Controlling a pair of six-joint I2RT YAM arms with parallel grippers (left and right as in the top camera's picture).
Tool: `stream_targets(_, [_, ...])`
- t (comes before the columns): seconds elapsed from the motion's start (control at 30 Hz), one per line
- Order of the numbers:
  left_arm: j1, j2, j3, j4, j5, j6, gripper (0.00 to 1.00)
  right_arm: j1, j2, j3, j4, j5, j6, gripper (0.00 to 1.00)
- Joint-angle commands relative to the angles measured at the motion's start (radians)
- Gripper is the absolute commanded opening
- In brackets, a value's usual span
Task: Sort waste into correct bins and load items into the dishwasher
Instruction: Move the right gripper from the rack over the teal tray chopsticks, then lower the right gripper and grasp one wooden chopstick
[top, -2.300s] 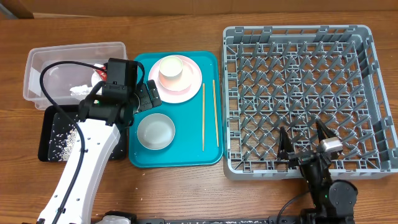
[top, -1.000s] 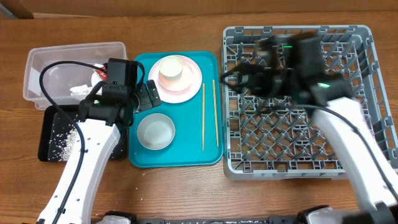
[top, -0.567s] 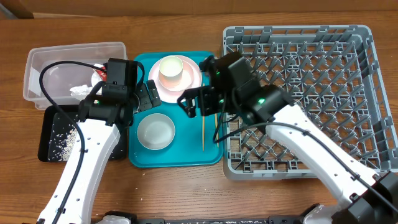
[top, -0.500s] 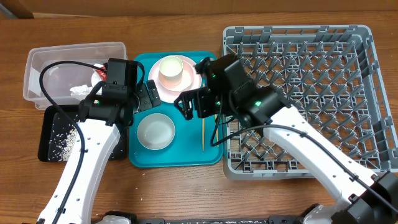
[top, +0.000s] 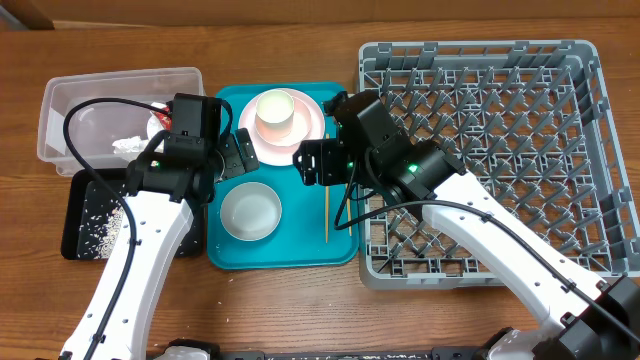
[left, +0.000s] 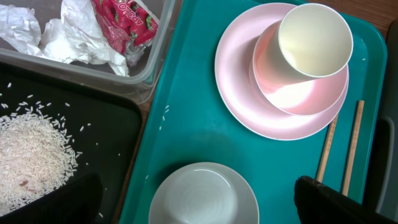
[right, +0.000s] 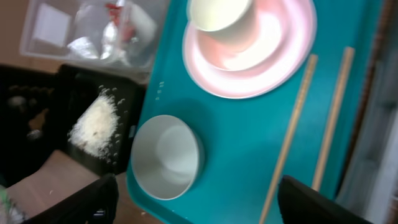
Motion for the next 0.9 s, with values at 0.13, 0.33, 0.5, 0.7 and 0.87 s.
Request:
stream_targets(0.13, [0.002, -0.01, 0.012, 0.002, -0.01, 0.022, 1.0, 0.0, 0.055, 0.01, -0.04, 0.093, 0.049, 0.78])
stream_targets(0.33, [0.002, -0.01, 0.012, 0.002, -0.01, 0.022, 1.0, 0.018, 0.116, 0.0, -0.049, 0.172, 0.086, 0.71])
stream_targets(0.5, [0.002, -0.01, 0.012, 0.002, -0.01, 0.022, 1.0, 0.026, 0.143, -0.001, -0.056, 0.221, 0.106, 0.64])
stream_targets(0.7, [0.002, -0.01, 0.012, 0.002, -0.01, 0.022, 1.0, 0.061, 0.175, -0.003, -0.056, 0.273, 0.11, 0.57])
stream_targets(0.87, [0.002, -0.01, 0.012, 0.002, -0.01, 0.022, 1.0, 0.09, 0.201, -0.005, -0.056, 0.346, 0.124, 0.54])
